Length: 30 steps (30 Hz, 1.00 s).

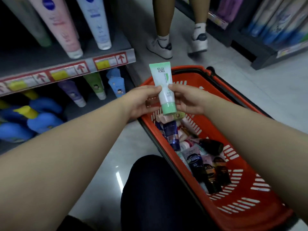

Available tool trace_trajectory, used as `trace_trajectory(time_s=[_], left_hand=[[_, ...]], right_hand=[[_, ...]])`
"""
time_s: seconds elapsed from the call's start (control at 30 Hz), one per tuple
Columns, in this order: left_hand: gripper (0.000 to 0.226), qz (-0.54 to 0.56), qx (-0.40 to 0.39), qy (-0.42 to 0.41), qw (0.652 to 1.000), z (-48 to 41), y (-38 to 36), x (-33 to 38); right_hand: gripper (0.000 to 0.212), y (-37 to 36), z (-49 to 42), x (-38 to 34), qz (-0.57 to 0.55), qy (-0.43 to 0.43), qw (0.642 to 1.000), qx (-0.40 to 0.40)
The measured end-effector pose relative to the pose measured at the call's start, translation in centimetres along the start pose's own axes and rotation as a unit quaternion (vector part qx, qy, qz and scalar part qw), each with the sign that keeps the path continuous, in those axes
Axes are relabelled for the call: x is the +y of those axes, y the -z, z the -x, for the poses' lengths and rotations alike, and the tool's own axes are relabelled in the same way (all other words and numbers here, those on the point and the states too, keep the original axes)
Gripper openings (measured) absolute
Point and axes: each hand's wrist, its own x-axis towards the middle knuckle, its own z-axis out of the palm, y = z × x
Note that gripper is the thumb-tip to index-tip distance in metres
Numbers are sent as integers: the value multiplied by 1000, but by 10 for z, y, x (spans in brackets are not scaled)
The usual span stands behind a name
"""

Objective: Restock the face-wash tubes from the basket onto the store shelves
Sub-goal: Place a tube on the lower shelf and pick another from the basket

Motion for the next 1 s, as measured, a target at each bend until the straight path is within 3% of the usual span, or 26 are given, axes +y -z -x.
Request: trace_trajectory(time_s=[0.23,0.5,0.6,0.73,1.0], left_hand=[[14,30,32,-62,997,48,63,29],[17,51,135,-128,981,107,138,58],[7,49,187,-178,965,123,161,68],[21,25,257,-230,938,129,193,80],[27,-19,351,-293,889,103,251,110]], right_hand=[[14,-78,-11,-35,52,19,993,-105],[10,-181,-31,-49,85,67,984,-144],[8,-221,-41,-50,116,104,979,-130],[27,-265,-67,-52,169,173,969,-50],[37,-317,-114,-54,299,304,904,19]])
